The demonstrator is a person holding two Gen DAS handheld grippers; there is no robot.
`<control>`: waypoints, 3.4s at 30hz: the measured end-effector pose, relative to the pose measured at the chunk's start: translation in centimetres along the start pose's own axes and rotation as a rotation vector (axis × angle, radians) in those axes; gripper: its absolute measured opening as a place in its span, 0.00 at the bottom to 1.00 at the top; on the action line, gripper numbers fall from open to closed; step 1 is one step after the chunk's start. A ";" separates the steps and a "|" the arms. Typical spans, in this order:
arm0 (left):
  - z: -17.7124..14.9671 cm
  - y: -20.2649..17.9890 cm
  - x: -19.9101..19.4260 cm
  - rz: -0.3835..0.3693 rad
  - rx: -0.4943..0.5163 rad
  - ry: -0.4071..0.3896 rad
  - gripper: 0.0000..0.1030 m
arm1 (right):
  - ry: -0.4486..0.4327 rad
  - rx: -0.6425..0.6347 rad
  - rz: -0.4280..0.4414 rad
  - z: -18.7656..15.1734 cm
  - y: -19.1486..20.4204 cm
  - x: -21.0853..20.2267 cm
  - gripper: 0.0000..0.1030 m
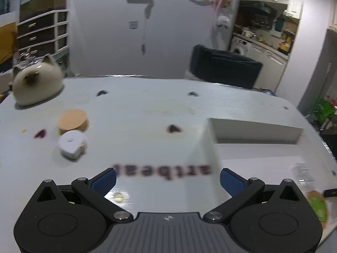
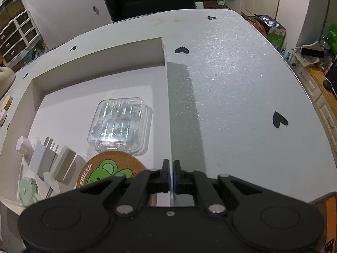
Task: Organize rigid objects
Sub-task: 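Move the open left tool to the white tape measure, then grasp the white tape measure with the left tool, then carry the white tape measure into the tray and open the left tool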
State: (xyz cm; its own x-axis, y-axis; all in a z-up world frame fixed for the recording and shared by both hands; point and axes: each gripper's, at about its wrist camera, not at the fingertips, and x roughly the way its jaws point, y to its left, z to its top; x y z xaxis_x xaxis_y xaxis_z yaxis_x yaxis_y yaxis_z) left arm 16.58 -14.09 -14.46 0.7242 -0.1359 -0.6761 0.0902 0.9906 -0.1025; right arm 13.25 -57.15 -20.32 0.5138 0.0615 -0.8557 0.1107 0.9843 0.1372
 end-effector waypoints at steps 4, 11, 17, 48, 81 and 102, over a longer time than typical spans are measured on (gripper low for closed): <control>-0.4 3.3 1.7 0.047 -0.031 0.005 1.00 | -0.001 0.008 -0.005 0.0 0.1 0.0 0.05; -0.2 8.4 3.9 0.161 0.001 -0.054 1.00 | 0.002 0.016 -0.004 0.0 0.0 0.0 0.05; 0.7 11.5 5.8 0.200 0.035 -0.040 0.84 | 0.000 0.025 -0.010 0.0 0.0 0.0 0.05; 0.1 10.4 5.2 0.124 0.036 -0.019 0.51 | 0.002 0.050 -0.028 0.1 0.2 0.1 0.06; 1.0 -10.5 -1.9 -0.191 0.200 -0.057 0.51 | 0.043 -0.050 -0.027 1.0 0.9 0.3 0.06; 0.7 -22.1 5.4 -0.315 0.299 0.119 0.51 | 0.050 -0.064 0.013 1.3 0.2 0.6 0.05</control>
State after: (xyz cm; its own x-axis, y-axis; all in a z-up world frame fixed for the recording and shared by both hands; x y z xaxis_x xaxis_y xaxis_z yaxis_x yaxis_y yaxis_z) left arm 18.95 -36.69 -15.31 0.5473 -0.4151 -0.7267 0.5001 0.8585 -0.1137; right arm 14.69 -57.12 -20.16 0.4714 0.0807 -0.8782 0.0486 0.9919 0.1172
